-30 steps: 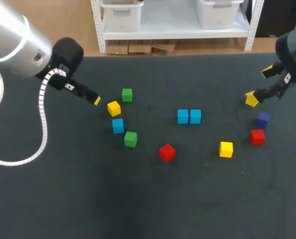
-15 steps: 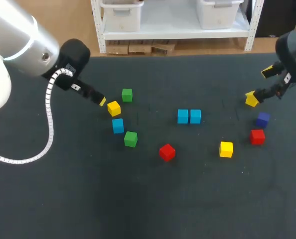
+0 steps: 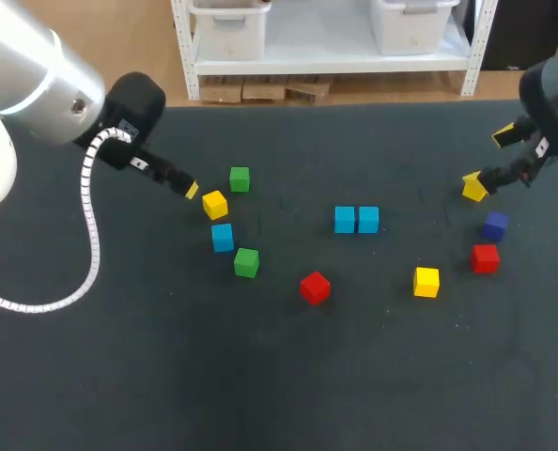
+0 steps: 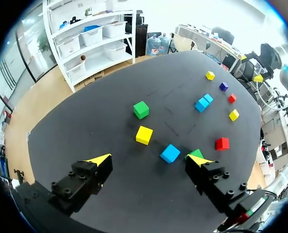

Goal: Place the blue cubes, place green cubes on the blue cubes, place the yellow cubes on the green cubes, then place the red cubes on the yellow cubes, and place purple cube on the red cubes.

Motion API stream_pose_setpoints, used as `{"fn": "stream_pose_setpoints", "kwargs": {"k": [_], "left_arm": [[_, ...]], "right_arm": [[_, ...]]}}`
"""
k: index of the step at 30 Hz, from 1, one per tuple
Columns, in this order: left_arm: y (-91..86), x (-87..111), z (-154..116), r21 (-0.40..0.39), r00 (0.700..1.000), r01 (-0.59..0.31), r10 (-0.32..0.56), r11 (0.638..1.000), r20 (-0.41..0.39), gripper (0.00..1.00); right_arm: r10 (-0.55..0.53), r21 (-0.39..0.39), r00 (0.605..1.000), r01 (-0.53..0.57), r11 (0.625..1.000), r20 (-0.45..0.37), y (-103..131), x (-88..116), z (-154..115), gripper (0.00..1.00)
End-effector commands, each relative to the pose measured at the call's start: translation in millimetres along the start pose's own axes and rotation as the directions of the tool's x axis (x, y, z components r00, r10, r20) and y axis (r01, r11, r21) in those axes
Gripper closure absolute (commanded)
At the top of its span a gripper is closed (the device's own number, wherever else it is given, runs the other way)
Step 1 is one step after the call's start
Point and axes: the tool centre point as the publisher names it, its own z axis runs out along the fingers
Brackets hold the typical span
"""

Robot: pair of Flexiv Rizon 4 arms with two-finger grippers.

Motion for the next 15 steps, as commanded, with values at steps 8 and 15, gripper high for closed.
{"fn": "stream_pose_setpoints", "kwargs": {"k": [8,15], "left_arm": [[0.2,0.4,-0.3,0.001,1.000,-0.001,0.001,1.000,0.001,0.00],[-11.6,-7.4,1.7,-0.075,0.996,-0.057,0.052,0.996,-0.067,0.00]], "right_arm": [[0.000,0.001,1.000,0.000,1.000,0.002,0.4,0.7,-0.3,0.00],[0.000,0.001,1.000,0.000,1.000,0.002,0.4,0.7,-0.3,0.00]]}}
